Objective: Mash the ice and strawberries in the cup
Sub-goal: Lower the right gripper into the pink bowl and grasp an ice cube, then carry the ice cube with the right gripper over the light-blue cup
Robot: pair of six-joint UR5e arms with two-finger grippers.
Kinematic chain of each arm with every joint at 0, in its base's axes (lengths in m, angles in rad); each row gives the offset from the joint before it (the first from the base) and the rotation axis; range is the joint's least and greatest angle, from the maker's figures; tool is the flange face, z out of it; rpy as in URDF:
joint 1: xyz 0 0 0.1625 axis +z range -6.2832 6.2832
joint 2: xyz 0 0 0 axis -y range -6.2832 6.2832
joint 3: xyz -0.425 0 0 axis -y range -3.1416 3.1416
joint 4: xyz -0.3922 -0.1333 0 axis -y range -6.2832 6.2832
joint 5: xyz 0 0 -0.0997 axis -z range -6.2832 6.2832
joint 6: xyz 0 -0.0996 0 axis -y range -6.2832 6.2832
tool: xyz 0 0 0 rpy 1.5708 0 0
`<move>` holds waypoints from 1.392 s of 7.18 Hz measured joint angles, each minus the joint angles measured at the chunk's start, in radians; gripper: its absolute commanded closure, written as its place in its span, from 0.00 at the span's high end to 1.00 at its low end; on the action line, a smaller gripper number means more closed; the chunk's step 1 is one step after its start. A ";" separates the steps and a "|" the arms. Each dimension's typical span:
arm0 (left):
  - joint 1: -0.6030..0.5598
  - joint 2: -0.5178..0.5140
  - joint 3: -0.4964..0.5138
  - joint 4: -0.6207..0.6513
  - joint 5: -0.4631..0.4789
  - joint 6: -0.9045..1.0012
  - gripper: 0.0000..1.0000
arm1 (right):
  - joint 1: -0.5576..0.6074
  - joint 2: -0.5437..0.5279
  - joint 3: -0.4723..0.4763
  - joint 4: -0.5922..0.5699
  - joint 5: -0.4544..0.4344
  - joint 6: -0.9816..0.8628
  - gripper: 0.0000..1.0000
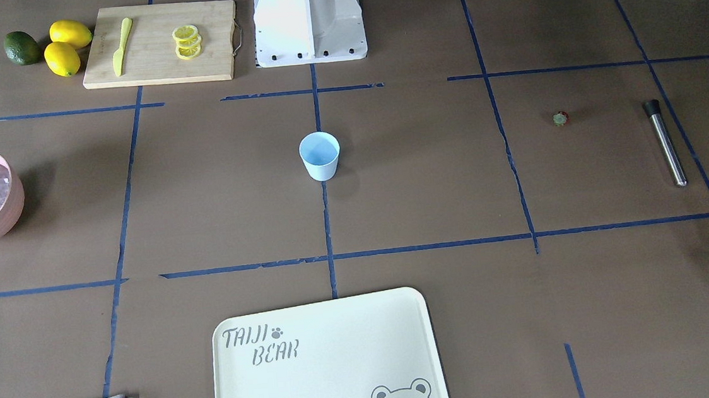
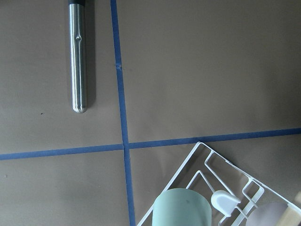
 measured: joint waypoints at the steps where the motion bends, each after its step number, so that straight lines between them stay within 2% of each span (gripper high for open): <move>1: 0.000 0.000 0.000 0.000 -0.001 0.000 1.00 | 0.000 -0.001 -0.003 0.000 0.000 0.000 0.58; 6: -0.001 0.000 0.000 0.002 -0.001 0.000 1.00 | -0.012 -0.006 -0.005 -0.005 0.003 0.000 0.58; 7: -0.001 0.000 0.000 0.002 -0.001 0.000 1.00 | -0.015 -0.007 -0.005 -0.006 0.003 0.000 0.42; 8: -0.001 0.000 0.000 0.002 -0.001 0.000 1.00 | -0.018 -0.008 -0.005 -0.007 0.002 0.000 0.15; 9: -0.001 0.000 0.000 0.003 -0.001 0.000 1.00 | -0.020 -0.008 -0.004 -0.008 0.001 0.000 0.01; 10: -0.001 0.000 0.000 0.003 -0.001 0.000 1.00 | -0.021 -0.008 -0.003 -0.009 0.001 0.000 0.00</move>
